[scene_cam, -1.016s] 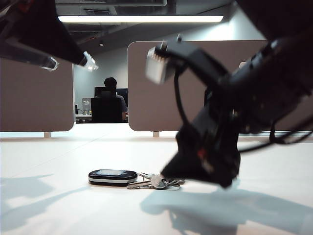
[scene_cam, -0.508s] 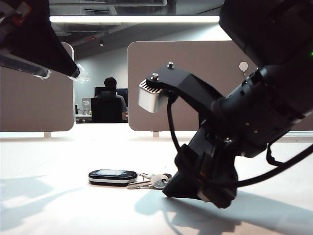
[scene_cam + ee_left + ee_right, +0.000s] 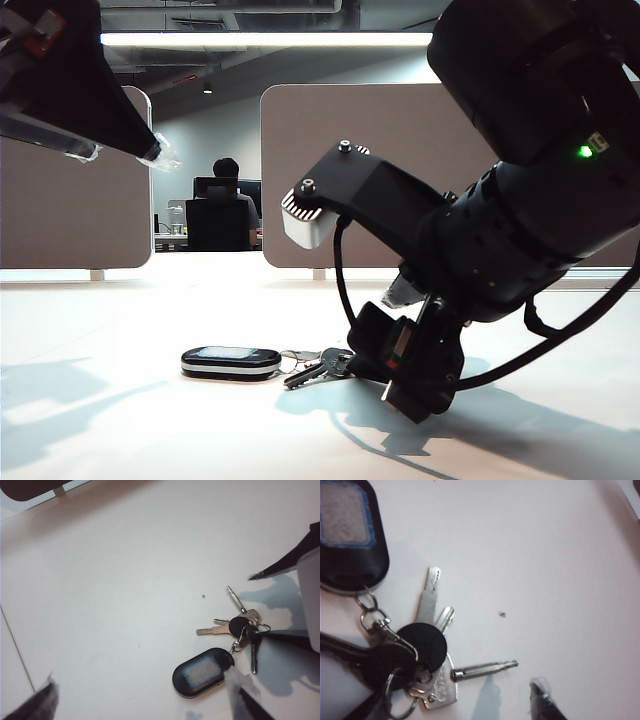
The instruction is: Hang the bunch of keys on the hook.
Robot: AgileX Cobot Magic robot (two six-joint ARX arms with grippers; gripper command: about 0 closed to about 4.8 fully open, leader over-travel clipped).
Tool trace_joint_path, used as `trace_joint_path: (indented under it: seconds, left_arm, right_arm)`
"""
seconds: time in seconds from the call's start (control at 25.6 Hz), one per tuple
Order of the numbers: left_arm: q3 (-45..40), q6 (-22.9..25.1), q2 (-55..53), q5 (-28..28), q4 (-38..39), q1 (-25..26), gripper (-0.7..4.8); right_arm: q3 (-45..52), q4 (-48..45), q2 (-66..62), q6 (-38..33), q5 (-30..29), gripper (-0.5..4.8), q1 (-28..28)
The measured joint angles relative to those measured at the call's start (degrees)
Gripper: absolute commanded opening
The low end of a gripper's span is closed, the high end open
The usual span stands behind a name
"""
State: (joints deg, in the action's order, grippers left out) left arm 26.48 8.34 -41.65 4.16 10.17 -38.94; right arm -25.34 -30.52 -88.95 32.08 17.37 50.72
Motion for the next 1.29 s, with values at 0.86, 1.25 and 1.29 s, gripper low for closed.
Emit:
trace_joint_path:
  seconds: [0.86, 1.25, 1.29]
  left_arm:
    - [0.0, 0.0, 0.1, 1.0, 0.0, 0.0, 4.79]
    - [0.0, 0.0, 1.0, 1.1, 0.4, 0.0, 4.79]
    - [0.0, 0.0, 1.0, 1.1, 0.4, 0.0, 4.79]
  right_arm:
    - [-7.5, 16.6, 6.5, 1.5, 1.7, 2.62, -0.2]
    - [-7.3, 27.5, 7.4, 0.7, -5.6, 2.62, 0.0]
    - [-7.3, 27.2, 7.4, 0.7, -5.6, 2.61, 0.0]
